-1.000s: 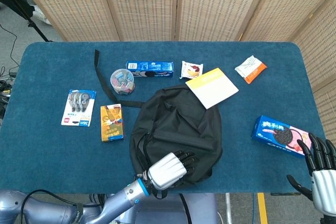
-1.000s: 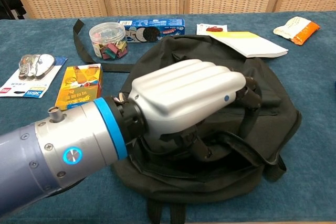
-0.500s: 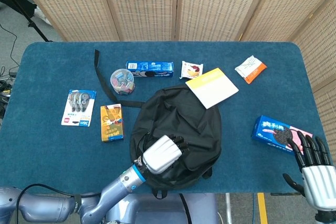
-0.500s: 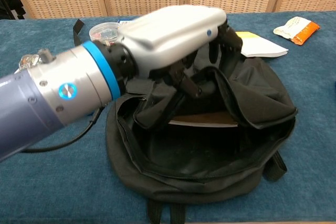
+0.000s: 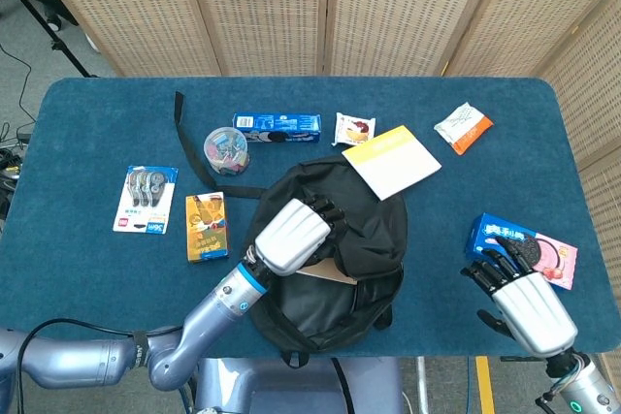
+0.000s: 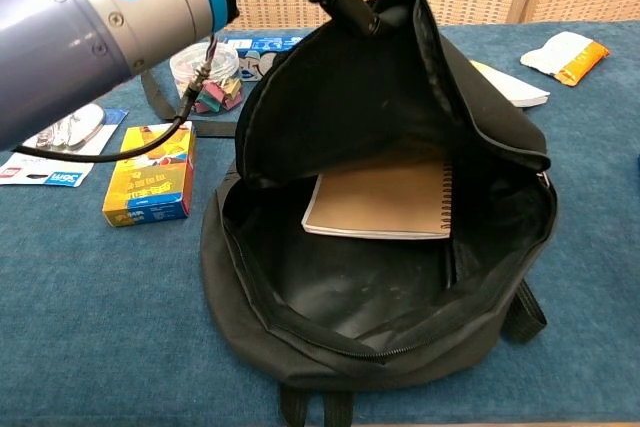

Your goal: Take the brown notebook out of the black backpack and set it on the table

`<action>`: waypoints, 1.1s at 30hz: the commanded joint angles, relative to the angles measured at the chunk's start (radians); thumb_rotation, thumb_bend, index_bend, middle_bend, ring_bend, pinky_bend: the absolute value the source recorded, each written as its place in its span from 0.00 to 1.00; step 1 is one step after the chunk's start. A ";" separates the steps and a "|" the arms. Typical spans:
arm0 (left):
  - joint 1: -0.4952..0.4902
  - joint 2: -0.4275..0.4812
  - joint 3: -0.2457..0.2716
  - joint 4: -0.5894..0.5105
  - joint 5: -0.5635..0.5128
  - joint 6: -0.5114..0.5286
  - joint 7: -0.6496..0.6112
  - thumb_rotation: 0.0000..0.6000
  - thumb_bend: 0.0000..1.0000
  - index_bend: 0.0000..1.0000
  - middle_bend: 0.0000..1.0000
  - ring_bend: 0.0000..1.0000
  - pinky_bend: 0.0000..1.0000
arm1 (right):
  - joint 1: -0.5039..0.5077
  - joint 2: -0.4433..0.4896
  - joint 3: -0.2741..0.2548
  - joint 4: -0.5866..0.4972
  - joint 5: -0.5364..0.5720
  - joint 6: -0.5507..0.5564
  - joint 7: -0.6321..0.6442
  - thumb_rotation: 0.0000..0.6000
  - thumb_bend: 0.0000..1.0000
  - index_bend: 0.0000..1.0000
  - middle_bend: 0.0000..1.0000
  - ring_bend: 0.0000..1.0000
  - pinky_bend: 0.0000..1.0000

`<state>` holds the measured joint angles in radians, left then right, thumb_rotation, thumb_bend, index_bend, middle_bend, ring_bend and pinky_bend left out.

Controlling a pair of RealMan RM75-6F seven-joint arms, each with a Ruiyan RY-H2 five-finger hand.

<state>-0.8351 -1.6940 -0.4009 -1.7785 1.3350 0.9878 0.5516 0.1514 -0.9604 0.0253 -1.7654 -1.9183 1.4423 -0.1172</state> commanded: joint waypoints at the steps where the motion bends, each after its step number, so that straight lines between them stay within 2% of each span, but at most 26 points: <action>1: -0.034 -0.003 -0.048 -0.002 -0.094 -0.004 0.003 1.00 0.52 0.72 0.55 0.41 0.57 | 0.079 0.050 -0.020 -0.045 -0.027 -0.090 0.106 1.00 0.00 0.39 0.45 0.32 0.19; 7: -0.091 -0.024 -0.091 0.028 -0.188 0.029 0.072 1.00 0.52 0.72 0.55 0.41 0.57 | 0.158 0.061 -0.031 -0.082 -0.059 -0.187 0.136 1.00 0.04 0.43 0.48 0.36 0.24; 13: -0.160 -0.062 -0.102 0.074 -0.260 0.060 0.134 1.00 0.52 0.72 0.55 0.41 0.57 | 0.228 0.037 -0.051 -0.117 -0.132 -0.245 0.147 1.00 0.10 0.45 0.51 0.39 0.34; 18: -0.198 -0.091 -0.112 0.089 -0.315 0.083 0.135 1.00 0.52 0.73 0.55 0.41 0.57 | 0.278 0.021 -0.049 -0.161 -0.140 -0.307 0.113 1.00 0.14 0.45 0.52 0.41 0.38; 29: -0.255 -0.136 -0.114 0.089 -0.384 0.154 0.154 1.00 0.52 0.73 0.56 0.41 0.57 | 0.387 -0.136 0.018 -0.203 0.016 -0.519 -0.040 1.00 0.18 0.46 0.53 0.42 0.39; 33: -0.269 -0.148 -0.116 0.100 -0.390 0.167 0.128 1.00 0.53 0.73 0.56 0.41 0.57 | 0.425 -0.206 0.052 -0.208 0.093 -0.591 -0.140 1.00 0.22 0.46 0.53 0.42 0.39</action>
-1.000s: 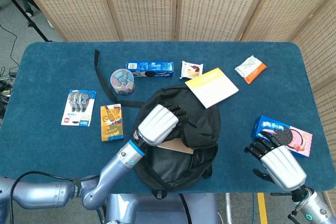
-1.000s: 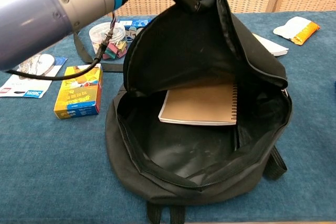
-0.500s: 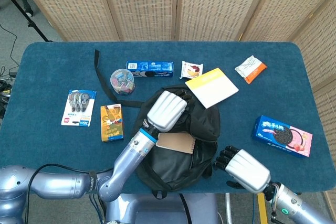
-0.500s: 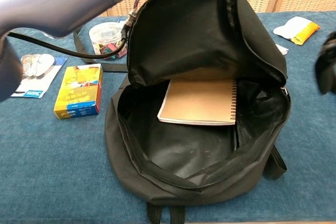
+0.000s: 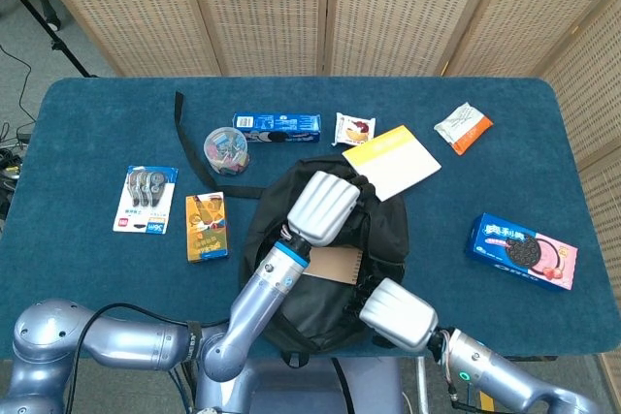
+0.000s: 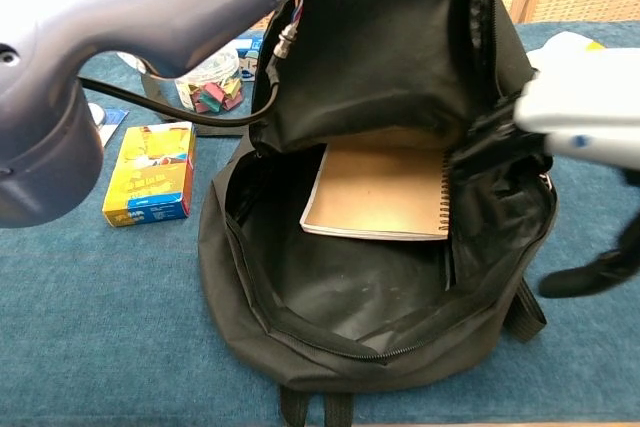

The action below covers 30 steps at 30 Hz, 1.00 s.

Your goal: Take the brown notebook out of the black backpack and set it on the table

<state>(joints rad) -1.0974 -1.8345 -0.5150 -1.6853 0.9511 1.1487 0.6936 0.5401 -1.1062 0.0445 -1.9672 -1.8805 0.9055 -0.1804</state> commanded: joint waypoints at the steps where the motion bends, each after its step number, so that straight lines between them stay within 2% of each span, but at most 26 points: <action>1: -0.009 -0.010 -0.003 0.008 -0.013 0.007 -0.019 1.00 0.53 0.73 0.56 0.41 0.57 | 0.041 -0.075 0.039 -0.005 0.073 -0.063 -0.095 1.00 0.23 0.46 0.53 0.42 0.39; 7: -0.019 -0.007 -0.006 0.004 -0.041 0.018 -0.035 1.00 0.53 0.74 0.56 0.41 0.57 | 0.078 -0.185 0.075 0.043 0.201 -0.119 -0.237 1.00 0.26 0.46 0.52 0.42 0.39; 13: -0.022 0.000 -0.011 -0.013 -0.078 0.028 -0.056 1.00 0.54 0.74 0.56 0.41 0.57 | 0.088 -0.266 0.073 0.081 0.278 -0.114 -0.353 1.00 0.26 0.46 0.49 0.42 0.39; 18: -0.014 0.027 -0.020 -0.036 -0.114 0.016 -0.090 1.00 0.54 0.74 0.56 0.41 0.57 | 0.103 -0.291 0.086 0.094 0.348 -0.110 -0.379 1.00 0.26 0.45 0.47 0.40 0.39; 21: -0.013 0.061 -0.008 -0.050 -0.122 -0.005 -0.086 1.00 0.55 0.74 0.56 0.41 0.57 | 0.110 -0.284 0.074 0.109 0.307 -0.090 -0.305 1.00 0.24 0.45 0.44 0.38 0.39; 25: -0.019 0.083 -0.007 -0.073 -0.153 -0.014 -0.087 1.00 0.55 0.74 0.56 0.41 0.57 | 0.124 -0.275 0.041 0.177 0.236 -0.071 -0.252 1.00 0.14 0.45 0.34 0.27 0.39; 28: -0.027 0.090 -0.009 -0.089 -0.167 -0.002 -0.079 1.00 0.55 0.74 0.56 0.41 0.57 | 0.131 -0.284 0.028 0.211 0.233 -0.073 -0.265 1.00 0.09 0.42 0.24 0.17 0.33; 30: -0.031 0.093 -0.009 -0.097 -0.174 0.006 -0.075 1.00 0.55 0.74 0.56 0.41 0.57 | 0.133 -0.292 0.026 0.226 0.239 -0.073 -0.285 1.00 0.07 0.40 0.20 0.13 0.28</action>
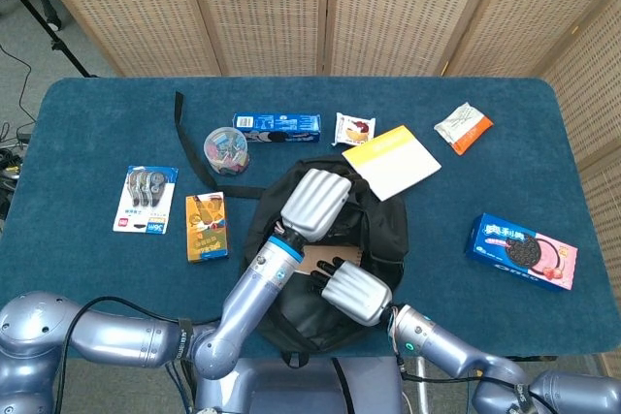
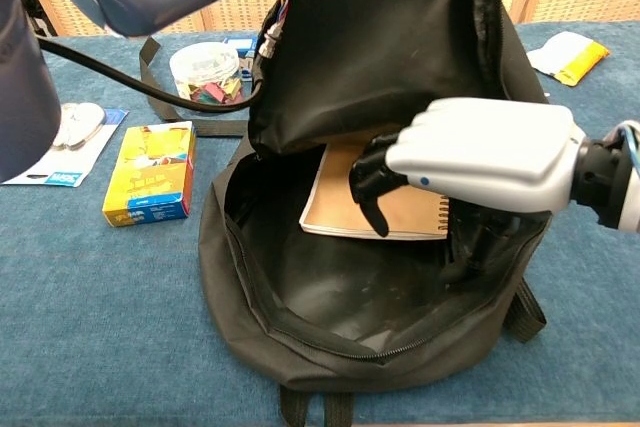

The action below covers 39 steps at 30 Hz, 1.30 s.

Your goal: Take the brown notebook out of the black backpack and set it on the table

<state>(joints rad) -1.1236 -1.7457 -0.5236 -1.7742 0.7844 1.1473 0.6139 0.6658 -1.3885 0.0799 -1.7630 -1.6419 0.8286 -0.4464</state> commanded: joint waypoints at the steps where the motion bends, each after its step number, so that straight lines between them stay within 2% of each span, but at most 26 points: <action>1: -0.007 0.006 0.000 -0.013 -0.012 0.012 0.007 1.00 0.55 0.74 0.56 0.41 0.57 | 0.009 -0.016 -0.009 0.029 0.005 0.005 -0.029 1.00 0.06 0.39 0.19 0.12 0.27; 7: -0.017 0.013 0.014 -0.050 -0.024 0.045 0.022 1.00 0.55 0.74 0.56 0.41 0.57 | 0.031 -0.055 0.020 0.068 0.081 -0.009 -0.152 1.00 0.05 0.35 0.15 0.08 0.27; 11: -0.023 0.023 0.019 -0.066 -0.029 0.057 0.030 1.00 0.55 0.74 0.56 0.41 0.57 | 0.037 -0.059 0.020 0.066 0.134 -0.020 -0.229 1.00 0.05 0.28 0.08 0.02 0.24; 22: -0.016 0.066 0.029 -0.123 -0.042 0.081 0.021 1.00 0.55 0.74 0.56 0.41 0.57 | 0.061 -0.108 0.001 0.161 0.128 0.023 -0.385 1.00 0.05 0.27 0.07 0.00 0.24; 27: -0.019 0.076 0.029 -0.134 -0.046 0.088 0.015 1.00 0.55 0.74 0.56 0.41 0.57 | 0.067 -0.131 0.003 0.179 0.153 0.025 -0.379 1.00 0.05 0.27 0.07 0.00 0.24; 30: -0.020 0.080 0.037 -0.138 -0.043 0.093 0.014 1.00 0.55 0.74 0.56 0.41 0.57 | 0.077 -0.150 0.005 0.202 0.150 0.029 -0.368 1.00 0.10 0.27 0.09 0.01 0.24; 36: -0.017 0.077 0.041 -0.146 -0.043 0.103 -0.011 1.00 0.55 0.74 0.56 0.41 0.57 | 0.099 -0.184 -0.007 0.264 0.122 0.026 -0.266 1.00 0.20 0.30 0.23 0.14 0.25; 39: -0.015 0.076 0.034 -0.157 -0.049 0.108 -0.026 1.00 0.55 0.74 0.56 0.41 0.57 | 0.109 -0.211 -0.013 0.314 0.100 0.037 -0.217 1.00 0.23 0.33 0.28 0.19 0.32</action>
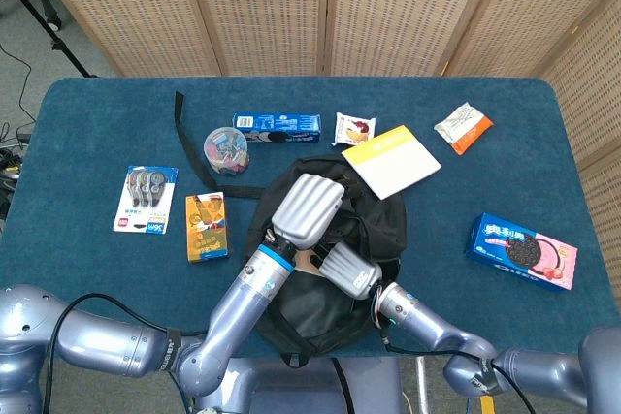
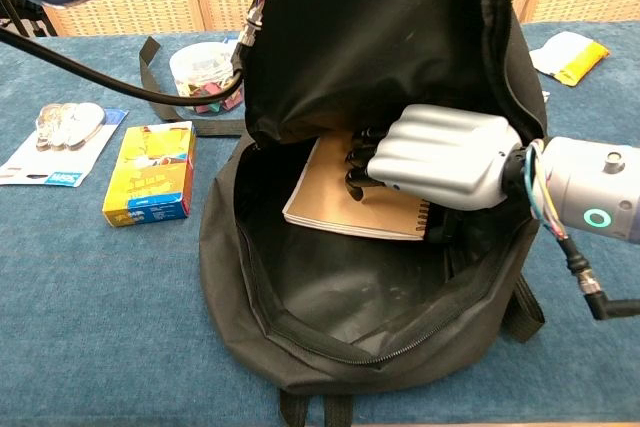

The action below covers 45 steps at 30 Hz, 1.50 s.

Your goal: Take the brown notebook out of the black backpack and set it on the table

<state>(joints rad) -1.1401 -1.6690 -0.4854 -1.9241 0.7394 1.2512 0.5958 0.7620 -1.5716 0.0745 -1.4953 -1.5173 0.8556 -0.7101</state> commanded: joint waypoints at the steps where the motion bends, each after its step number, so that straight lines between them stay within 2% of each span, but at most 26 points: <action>1: 0.001 0.001 -0.006 -0.010 -0.003 0.006 -0.009 1.00 0.55 0.74 0.56 0.41 0.57 | 0.015 -0.039 -0.007 0.063 -0.037 0.021 0.068 1.00 0.25 0.36 0.31 0.22 0.36; 8: 0.005 0.019 0.002 -0.005 0.003 0.009 -0.018 1.00 0.55 0.74 0.56 0.41 0.57 | 0.025 -0.092 -0.029 0.186 -0.151 0.134 0.251 1.00 0.51 0.54 0.56 0.48 0.61; 11: 0.010 0.025 0.008 0.001 0.005 0.005 -0.028 1.00 0.55 0.74 0.56 0.41 0.57 | 0.023 -0.104 -0.034 0.217 -0.166 0.164 0.305 1.00 0.62 0.58 0.61 0.51 0.65; 13: 0.011 0.027 0.013 0.005 0.010 0.004 -0.034 1.00 0.55 0.74 0.56 0.41 0.57 | 0.024 -0.108 -0.040 0.229 -0.181 0.181 0.327 1.00 0.66 0.59 0.61 0.52 0.65; 22: 0.011 0.020 0.030 0.023 0.027 0.005 -0.040 1.00 0.55 0.74 0.56 0.41 0.57 | 0.030 -0.099 -0.055 0.243 -0.227 0.225 0.374 1.00 0.68 0.63 0.64 0.55 0.67; 27: 0.008 0.016 0.036 0.035 0.034 0.007 -0.038 1.00 0.55 0.74 0.56 0.41 0.57 | 0.037 -0.075 -0.070 0.242 -0.261 0.247 0.398 1.00 0.72 0.64 0.65 0.56 0.69; 36: 0.010 0.002 0.043 0.086 0.037 -0.005 -0.058 1.00 0.55 0.74 0.56 0.41 0.57 | 0.046 0.107 -0.128 0.135 -0.372 0.313 0.432 1.00 0.72 0.64 0.65 0.56 0.69; 39: 0.010 -0.001 0.045 0.093 0.040 -0.008 -0.062 1.00 0.55 0.74 0.56 0.41 0.57 | 0.045 0.136 -0.139 0.112 -0.388 0.323 0.439 1.00 0.74 0.65 0.65 0.56 0.69; 45: 0.005 -0.023 0.046 0.120 0.047 -0.013 -0.074 1.00 0.55 0.75 0.56 0.41 0.57 | 0.034 0.232 -0.196 0.043 -0.477 0.384 0.484 1.00 0.75 0.65 0.65 0.56 0.69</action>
<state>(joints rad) -1.1339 -1.6901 -0.4390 -1.8061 0.7852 1.2380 0.5226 0.8012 -1.3671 -0.1004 -1.4316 -1.9659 1.2161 -0.2457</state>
